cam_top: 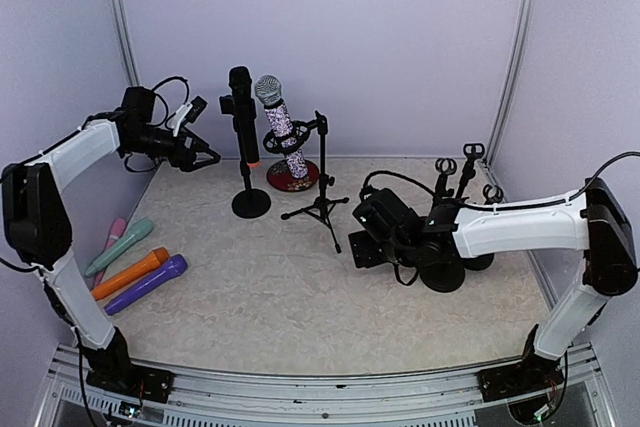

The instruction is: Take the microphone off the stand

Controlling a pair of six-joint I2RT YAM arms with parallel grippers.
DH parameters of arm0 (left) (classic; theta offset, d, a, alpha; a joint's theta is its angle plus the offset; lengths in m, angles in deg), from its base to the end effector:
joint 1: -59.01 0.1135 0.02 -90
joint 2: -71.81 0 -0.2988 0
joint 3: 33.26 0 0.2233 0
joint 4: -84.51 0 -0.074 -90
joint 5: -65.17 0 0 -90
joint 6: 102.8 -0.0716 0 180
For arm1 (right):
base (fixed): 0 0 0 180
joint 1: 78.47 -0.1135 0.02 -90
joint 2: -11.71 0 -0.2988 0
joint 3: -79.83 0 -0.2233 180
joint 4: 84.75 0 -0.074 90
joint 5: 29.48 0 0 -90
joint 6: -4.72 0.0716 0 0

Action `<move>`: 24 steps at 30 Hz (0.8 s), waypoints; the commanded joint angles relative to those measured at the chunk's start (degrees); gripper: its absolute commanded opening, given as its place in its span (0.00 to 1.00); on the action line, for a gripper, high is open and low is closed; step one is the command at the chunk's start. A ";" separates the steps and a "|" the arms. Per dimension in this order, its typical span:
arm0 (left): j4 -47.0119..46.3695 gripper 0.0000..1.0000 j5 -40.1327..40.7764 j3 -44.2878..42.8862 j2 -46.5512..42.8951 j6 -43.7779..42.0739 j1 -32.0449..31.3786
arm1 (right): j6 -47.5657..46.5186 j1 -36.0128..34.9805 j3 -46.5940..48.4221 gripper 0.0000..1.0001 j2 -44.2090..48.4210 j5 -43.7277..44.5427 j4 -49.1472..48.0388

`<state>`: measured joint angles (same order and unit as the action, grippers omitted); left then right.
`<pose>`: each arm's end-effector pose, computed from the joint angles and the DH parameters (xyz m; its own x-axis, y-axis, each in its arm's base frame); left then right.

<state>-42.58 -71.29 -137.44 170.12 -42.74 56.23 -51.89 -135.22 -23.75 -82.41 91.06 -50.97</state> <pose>0.3664 -0.0698 0.3417 -0.3705 0.3622 -0.8553 0.8213 0.5578 -0.1196 0.2161 0.2633 0.2375 -0.6591 -0.1408 -0.7388 -0.2204 0.9753 0.0108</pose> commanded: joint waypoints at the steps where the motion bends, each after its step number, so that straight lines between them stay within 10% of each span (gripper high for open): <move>1: -4.36 0.80 -0.50 -6.90 6.43 0.83 -1.65 | -4.39 -2.35 3.65 0.78 1.57 -3.94 -5.11; 6: 6.30 0.60 -1.91 -19.97 17.26 -7.36 -2.23 | -6.64 -3.18 3.21 0.76 4.91 -6.75 -9.05; 24: -10.33 0.64 -2.30 -11.14 21.84 -7.99 -2.35 | -3.97 -3.19 -1.07 0.66 18.11 -5.16 -11.32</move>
<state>-43.11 -73.76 -155.69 193.48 -54.95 54.09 -57.75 -138.00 -22.66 -67.11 85.07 -60.35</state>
